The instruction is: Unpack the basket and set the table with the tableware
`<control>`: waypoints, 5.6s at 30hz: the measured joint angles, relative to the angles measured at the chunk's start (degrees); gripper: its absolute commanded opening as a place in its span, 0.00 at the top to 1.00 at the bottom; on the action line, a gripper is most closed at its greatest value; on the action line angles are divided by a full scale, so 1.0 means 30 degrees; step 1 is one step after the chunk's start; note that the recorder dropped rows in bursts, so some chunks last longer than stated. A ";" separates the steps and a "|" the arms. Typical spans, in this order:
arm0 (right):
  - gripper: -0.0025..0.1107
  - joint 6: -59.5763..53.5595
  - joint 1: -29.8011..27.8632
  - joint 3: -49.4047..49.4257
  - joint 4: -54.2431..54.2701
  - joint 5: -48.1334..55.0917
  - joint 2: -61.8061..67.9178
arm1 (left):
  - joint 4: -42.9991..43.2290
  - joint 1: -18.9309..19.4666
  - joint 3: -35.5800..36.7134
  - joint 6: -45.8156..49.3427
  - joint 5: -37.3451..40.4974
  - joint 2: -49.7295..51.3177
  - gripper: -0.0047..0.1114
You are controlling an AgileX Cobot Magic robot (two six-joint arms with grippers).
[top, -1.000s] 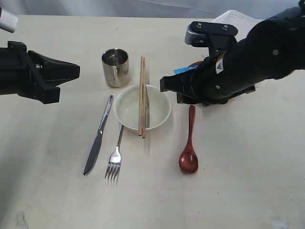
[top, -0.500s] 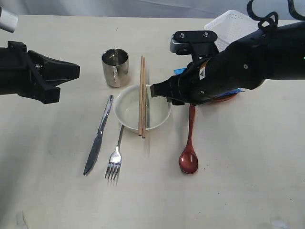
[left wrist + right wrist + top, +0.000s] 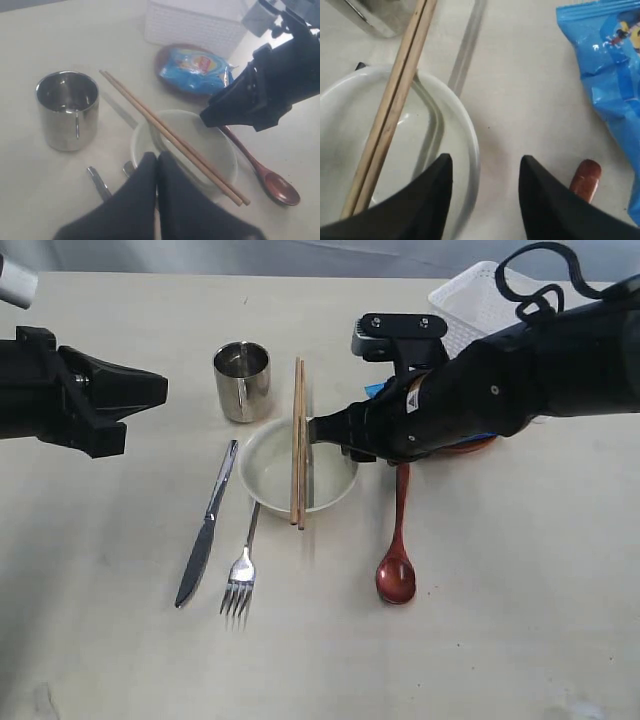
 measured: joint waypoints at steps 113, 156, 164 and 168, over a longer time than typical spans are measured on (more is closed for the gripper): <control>0.80 0.1595 -0.0142 -0.0043 0.0793 0.3007 0.0146 | 0.0000 0.0000 0.0000 0.0000 0.0000 0.0000 0.96; 0.53 0.1562 -0.0142 0.7229 -0.3860 0.1600 -2.2274 | 0.0000 0.0000 0.0000 0.0000 0.0000 0.0000 0.96; 0.53 0.1562 -0.0105 0.7229 -0.3860 0.1272 -2.5828 | 0.0000 0.0000 0.0000 0.0000 0.0000 0.0000 0.96; 0.53 0.1562 -0.0854 0.7229 -0.3860 0.1272 -2.5987 | 0.0000 0.0000 0.0000 0.0000 0.0000 0.0000 0.96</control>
